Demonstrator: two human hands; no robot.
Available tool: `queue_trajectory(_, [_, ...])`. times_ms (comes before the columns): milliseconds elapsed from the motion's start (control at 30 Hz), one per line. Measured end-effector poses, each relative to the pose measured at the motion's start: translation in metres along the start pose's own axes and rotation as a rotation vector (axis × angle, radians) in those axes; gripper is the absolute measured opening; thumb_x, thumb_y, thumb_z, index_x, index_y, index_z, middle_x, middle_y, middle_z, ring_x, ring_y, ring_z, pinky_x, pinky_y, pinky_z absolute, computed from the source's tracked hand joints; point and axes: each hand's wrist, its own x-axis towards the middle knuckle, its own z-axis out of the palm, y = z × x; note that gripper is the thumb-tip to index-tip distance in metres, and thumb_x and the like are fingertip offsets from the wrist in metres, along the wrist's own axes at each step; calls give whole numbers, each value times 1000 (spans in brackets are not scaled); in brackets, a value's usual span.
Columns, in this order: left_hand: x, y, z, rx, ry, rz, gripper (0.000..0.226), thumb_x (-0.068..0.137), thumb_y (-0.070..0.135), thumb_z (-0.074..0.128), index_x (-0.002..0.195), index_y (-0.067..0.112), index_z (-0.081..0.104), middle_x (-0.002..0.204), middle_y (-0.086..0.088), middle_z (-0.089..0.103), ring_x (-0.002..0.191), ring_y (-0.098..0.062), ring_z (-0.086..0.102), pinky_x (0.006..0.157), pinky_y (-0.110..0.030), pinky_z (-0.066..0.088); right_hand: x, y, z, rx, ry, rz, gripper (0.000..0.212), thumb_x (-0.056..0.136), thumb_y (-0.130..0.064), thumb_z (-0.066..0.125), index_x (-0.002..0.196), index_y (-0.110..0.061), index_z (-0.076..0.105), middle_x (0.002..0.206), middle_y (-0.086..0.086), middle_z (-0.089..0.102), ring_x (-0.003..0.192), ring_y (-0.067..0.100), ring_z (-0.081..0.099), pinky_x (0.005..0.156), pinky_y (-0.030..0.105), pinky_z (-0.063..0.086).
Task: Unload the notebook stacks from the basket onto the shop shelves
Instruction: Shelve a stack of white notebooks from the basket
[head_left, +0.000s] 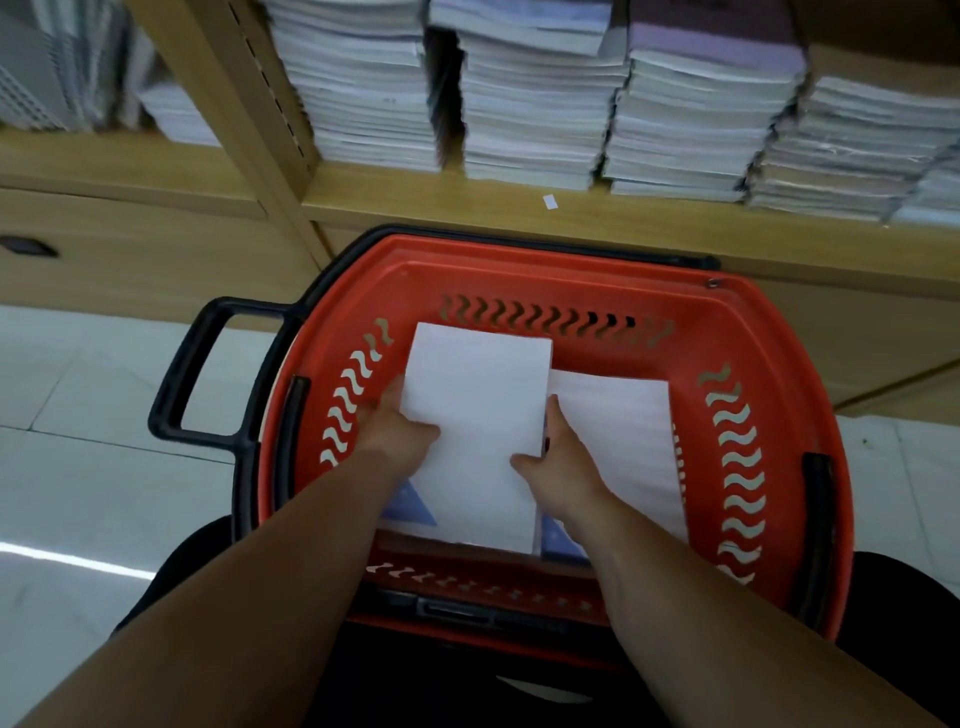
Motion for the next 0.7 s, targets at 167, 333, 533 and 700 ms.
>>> queue_trajectory(167, [1, 0, 4, -1, -23, 25, 92, 94, 25, 68, 161, 36, 6, 165, -2, 22, 148, -31, 28, 118, -36, 26, 3, -2, -2, 34, 27, 0, 90, 98, -7, 60, 162, -39, 6, 140, -14, 51, 124, 13, 54, 102, 27, 43])
queue_trajectory(333, [1, 1, 3, -49, -14, 38, 86, 94, 21, 68, 160, 33, 15, 159, -2, 36, 142, -30, 38, 108, -30, 33, 7, 2, 1, 23, 50, 19, 85, 100, -13, 57, 162, -42, 7, 146, -6, 56, 118, 18, 60, 97, 31, 50])
queue_trajectory(533, [4, -1, -3, -199, -59, 98, 76, 95, 16, 66, 157, 37, 28, 149, 4, 47, 136, -26, 45, 106, -32, 38, 11, 2, 1, 145, 56, 12, 75, 97, -23, 63, 159, -40, 25, 134, -8, 62, 111, 15, 61, 93, 30, 51])
queue_trajectory(700, [-9, 5, -11, -310, -217, 153, 84, 94, 8, 64, 154, 51, 23, 142, 13, 54, 123, -16, 55, 98, -39, 51, 10, 2, -5, 236, 57, 77, 77, 100, -26, 61, 162, -40, 18, 137, -9, 57, 115, 19, 57, 96, 35, 49])
